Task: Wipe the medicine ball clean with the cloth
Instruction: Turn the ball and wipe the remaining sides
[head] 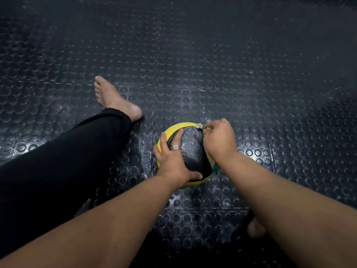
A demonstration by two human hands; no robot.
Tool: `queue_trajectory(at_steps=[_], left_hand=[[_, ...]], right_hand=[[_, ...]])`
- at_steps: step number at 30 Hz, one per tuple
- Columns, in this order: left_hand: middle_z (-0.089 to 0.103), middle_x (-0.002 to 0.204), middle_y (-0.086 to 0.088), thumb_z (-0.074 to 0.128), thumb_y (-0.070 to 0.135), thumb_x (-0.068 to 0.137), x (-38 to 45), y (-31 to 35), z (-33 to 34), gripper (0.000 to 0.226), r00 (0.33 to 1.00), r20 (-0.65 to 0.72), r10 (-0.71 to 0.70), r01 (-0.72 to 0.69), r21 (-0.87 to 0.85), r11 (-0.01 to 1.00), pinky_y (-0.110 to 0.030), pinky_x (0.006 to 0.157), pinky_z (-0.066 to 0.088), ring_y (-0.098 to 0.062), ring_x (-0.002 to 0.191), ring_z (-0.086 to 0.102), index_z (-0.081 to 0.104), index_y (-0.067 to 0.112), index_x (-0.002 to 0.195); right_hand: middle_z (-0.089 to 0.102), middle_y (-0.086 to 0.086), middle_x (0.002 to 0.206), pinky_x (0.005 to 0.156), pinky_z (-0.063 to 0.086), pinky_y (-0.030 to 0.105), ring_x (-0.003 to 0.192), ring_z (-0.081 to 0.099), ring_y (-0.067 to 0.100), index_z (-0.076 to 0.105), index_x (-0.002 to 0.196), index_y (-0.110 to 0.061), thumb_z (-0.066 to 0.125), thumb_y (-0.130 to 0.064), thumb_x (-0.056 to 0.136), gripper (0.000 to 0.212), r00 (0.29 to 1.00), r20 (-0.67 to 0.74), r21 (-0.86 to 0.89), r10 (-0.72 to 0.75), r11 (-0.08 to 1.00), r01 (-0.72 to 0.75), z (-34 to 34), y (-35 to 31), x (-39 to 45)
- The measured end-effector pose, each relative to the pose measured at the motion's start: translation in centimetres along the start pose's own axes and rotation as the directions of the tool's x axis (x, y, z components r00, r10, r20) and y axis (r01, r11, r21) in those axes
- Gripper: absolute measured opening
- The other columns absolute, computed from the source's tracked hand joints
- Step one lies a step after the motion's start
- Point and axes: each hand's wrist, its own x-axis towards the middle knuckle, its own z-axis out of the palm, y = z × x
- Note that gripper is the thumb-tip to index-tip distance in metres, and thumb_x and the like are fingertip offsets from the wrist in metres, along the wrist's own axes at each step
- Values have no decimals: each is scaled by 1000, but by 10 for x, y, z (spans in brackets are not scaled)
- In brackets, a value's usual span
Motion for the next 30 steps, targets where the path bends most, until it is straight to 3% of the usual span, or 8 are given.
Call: queue_trajectory(at_steps=[3,6,13,19,24,27,30], left_hand=[[-26,155,11,94,29,58,1,-2,-6,131,1000,9,13,-13,-23,1000,-49,117,20,-29,147,-16,1,52,147],[-26,156,9,91,27,62,3,0,-8,129,1000,31,3,-3,-18,1000,-48,117,19,-31,147,-17,-1,51,148],[-26,156,9,93,32,59,4,7,-6,132,1000,26,-4,3,26,1000,-51,118,18,-34,146,-16,-2,51,148],[-25,157,3,89,23,66,9,11,-9,125,1000,30,-7,7,-2,1000,-47,116,22,-37,146,-17,0,50,148],[-27,157,4,91,30,62,9,14,-6,129,998,55,-13,11,38,999,-53,117,17,-38,145,-20,-3,52,148],[-25,158,3,93,32,59,13,15,-10,133,999,48,-19,16,48,999,-51,117,17,-38,146,-16,-4,51,148],[-22,158,2,94,33,57,18,15,-16,135,998,54,-16,14,37,999,-50,117,20,-39,146,-12,-4,51,148]], right_hand=[[50,6,102,92,43,32,99,53,27,65,109,-4,49,-8,91,25,993,-72,4,-91,996,91,4,2,-28],[40,-6,99,94,43,27,99,51,19,64,111,-5,51,-10,92,23,992,-105,89,-74,992,84,8,5,-61],[51,9,114,89,40,29,102,54,28,64,111,-7,48,-11,93,25,1000,-2,-33,-17,999,17,-2,-9,-2],[48,1,102,91,46,31,95,54,20,65,110,-8,51,-11,91,23,993,-74,18,-90,996,92,1,-2,-53],[51,8,106,84,44,29,95,55,27,66,106,-4,48,-10,93,22,998,8,-30,-55,998,55,-5,-10,-8],[51,8,107,80,41,28,95,55,26,66,104,-6,50,-12,94,20,992,83,-94,-96,990,104,-5,-14,13],[51,7,102,79,44,29,91,56,28,66,104,-5,50,-8,91,21,980,73,-102,-185,976,192,-7,-7,-1]])
